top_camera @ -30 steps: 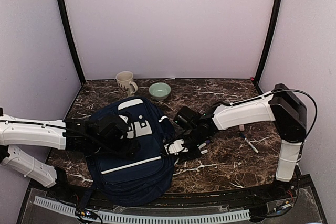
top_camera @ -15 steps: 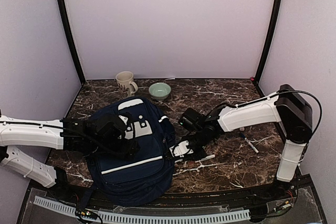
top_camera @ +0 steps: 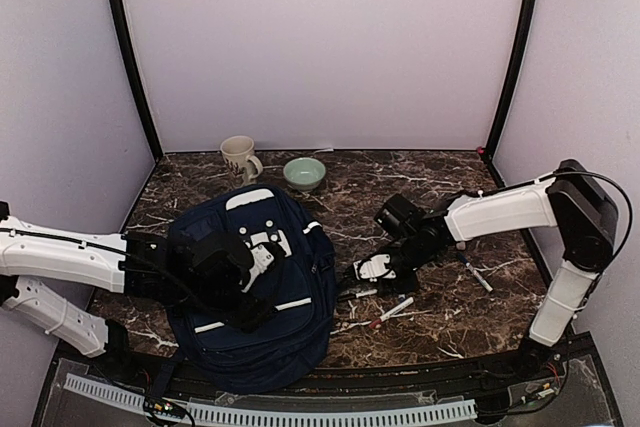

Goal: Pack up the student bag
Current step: Move the pen to the center of the board, then pick up the upper front pocket of the student bag.

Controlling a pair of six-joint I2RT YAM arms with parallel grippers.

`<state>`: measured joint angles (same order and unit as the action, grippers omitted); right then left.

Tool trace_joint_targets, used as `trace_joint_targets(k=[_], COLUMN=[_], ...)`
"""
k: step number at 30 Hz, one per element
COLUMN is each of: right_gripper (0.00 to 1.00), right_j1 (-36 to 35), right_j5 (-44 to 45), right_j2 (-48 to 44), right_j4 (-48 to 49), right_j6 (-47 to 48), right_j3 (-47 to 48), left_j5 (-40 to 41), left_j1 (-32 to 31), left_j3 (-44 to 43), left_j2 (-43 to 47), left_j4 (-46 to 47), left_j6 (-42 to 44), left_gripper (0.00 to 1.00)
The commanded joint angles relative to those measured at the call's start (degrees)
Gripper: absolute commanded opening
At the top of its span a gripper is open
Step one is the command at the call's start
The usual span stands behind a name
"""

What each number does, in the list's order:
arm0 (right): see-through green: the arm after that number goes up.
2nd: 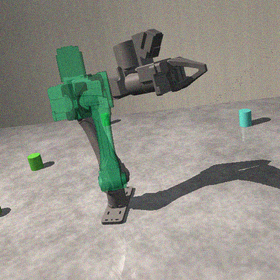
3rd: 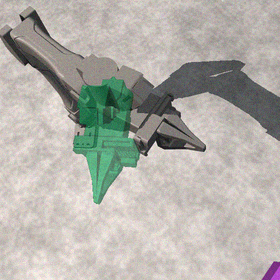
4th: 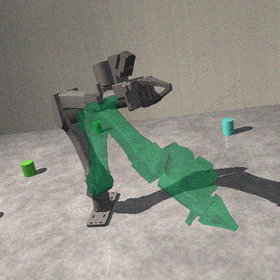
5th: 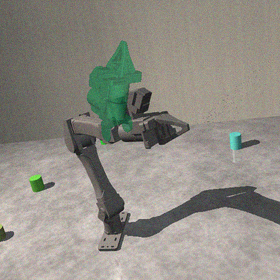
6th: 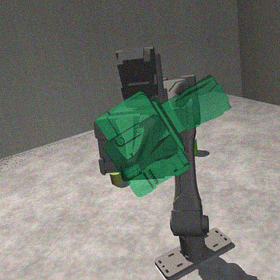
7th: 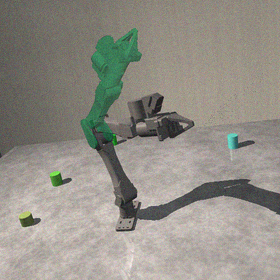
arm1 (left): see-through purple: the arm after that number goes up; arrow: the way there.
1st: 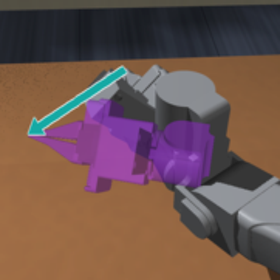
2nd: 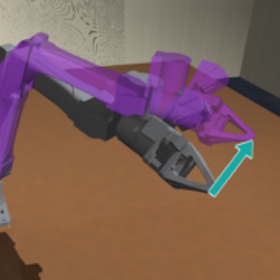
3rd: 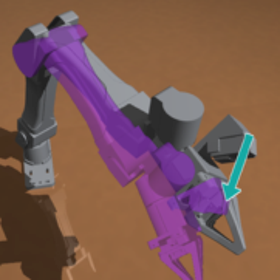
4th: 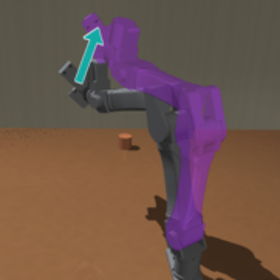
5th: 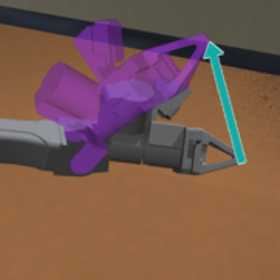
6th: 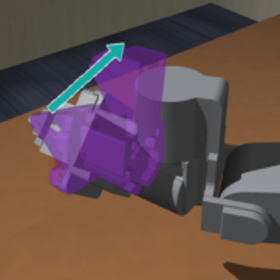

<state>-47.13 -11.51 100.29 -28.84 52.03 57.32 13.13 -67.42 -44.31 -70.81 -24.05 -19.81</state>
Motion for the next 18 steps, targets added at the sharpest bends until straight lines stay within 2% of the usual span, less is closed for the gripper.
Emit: trace_joint_targets(k=[1, 4, 7, 12, 18], right_gripper=[0.27, 0.39, 0.46, 0.55, 0.74], right_j1=[0.13, 0.55, 1.23, 2.82, 4.08], right_j5=[1.39, 1.48, 0.48, -1.26, -1.62], right_j2=[-0.58, -0.72, -2.22, -6.19, -13.00], right_j4=[1.49, 3.76, 3.86, 0.87, 0.53], right_j6=[-5.03, -7.94, -9.27, -10.17, -13.88], right_j3=[-3.24, -3.33, -3.24, -1.25, 0.45], left_j5=[-2.73, 0.07, 3.29, 5.31, 12.38], left_j1=[-4.86, -7.59, -9.47, -11.38, -13.87], left_j3=[-4.85, -8.03, -10.58, -11.05, -13.71], left_j2=[-3.37, -8.04, -11.23, -13.38, -17.72], left_j4=[-5.66, -12.06, -16.62, -17.95, -23.41], left_j6=[6.66, 6.24, 5.60, 6.62, 6.71], left_gripper=[0.76, 0.74, 0.72, 0.72, 0.74])
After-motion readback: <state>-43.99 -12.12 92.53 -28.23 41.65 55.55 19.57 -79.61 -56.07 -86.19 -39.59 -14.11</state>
